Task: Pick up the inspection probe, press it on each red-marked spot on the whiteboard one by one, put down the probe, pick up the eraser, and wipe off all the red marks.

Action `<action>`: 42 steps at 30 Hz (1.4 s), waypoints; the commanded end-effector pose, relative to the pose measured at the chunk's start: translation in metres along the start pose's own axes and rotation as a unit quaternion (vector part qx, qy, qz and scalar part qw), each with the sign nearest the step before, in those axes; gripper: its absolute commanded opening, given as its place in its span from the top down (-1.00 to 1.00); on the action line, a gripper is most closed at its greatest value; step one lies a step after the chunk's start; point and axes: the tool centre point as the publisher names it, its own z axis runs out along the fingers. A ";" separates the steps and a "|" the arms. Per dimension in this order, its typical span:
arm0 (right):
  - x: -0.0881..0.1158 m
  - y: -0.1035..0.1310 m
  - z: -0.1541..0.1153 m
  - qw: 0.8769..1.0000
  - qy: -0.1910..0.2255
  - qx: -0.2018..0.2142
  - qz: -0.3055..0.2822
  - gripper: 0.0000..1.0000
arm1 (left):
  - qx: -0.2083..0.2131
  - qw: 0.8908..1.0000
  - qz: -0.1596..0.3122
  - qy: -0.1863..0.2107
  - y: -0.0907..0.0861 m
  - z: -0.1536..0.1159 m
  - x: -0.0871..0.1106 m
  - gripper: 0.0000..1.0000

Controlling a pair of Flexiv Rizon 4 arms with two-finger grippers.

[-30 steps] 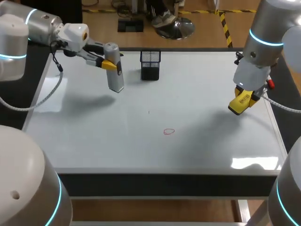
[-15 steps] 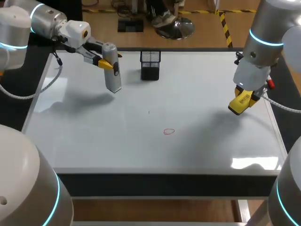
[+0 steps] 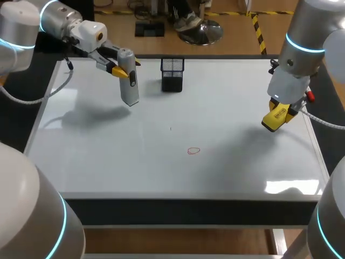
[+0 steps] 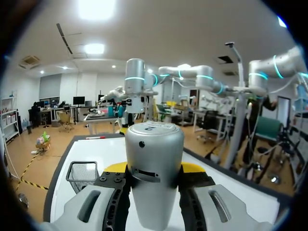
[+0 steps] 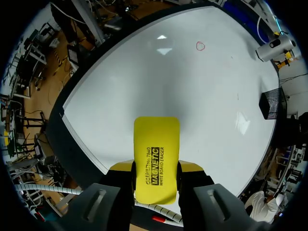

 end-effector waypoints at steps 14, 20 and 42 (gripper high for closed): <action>-0.019 0.058 -0.010 0.998 0.020 0.023 -0.055 1.00 | 0.001 1.000 -0.001 0.020 0.000 -0.002 -0.004 1.00; -0.033 0.096 -0.008 0.993 0.035 0.018 -0.112 1.00 | 0.001 1.000 -0.001 0.020 0.000 -0.002 -0.004 1.00; -0.092 0.225 0.038 0.954 0.042 -0.026 -0.295 1.00 | 0.001 1.000 -0.001 0.020 0.000 -0.002 -0.004 1.00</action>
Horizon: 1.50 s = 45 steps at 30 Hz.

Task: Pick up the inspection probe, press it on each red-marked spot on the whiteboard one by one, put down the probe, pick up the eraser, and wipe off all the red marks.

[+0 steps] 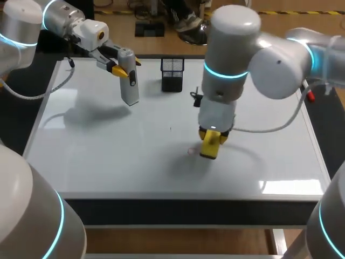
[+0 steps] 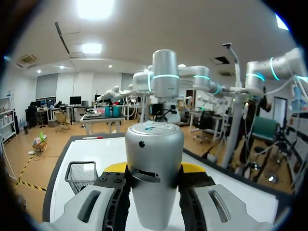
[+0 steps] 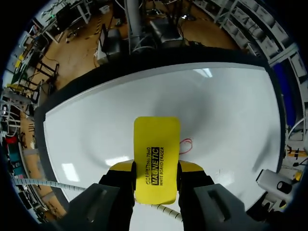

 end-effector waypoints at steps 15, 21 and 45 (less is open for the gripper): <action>-0.057 0.014 0.028 0.997 0.026 -0.014 -0.073 1.00 | 0.000 1.000 -0.001 0.002 -0.001 -0.001 -0.001 1.00; -0.070 0.015 0.033 0.995 0.032 -0.012 -0.094 1.00 | 0.000 1.000 -0.001 0.002 -0.001 -0.001 -0.001 1.00; -0.074 0.012 0.052 0.993 0.037 -0.032 -0.104 1.00 | 0.000 1.000 -0.001 0.002 -0.001 -0.001 -0.001 1.00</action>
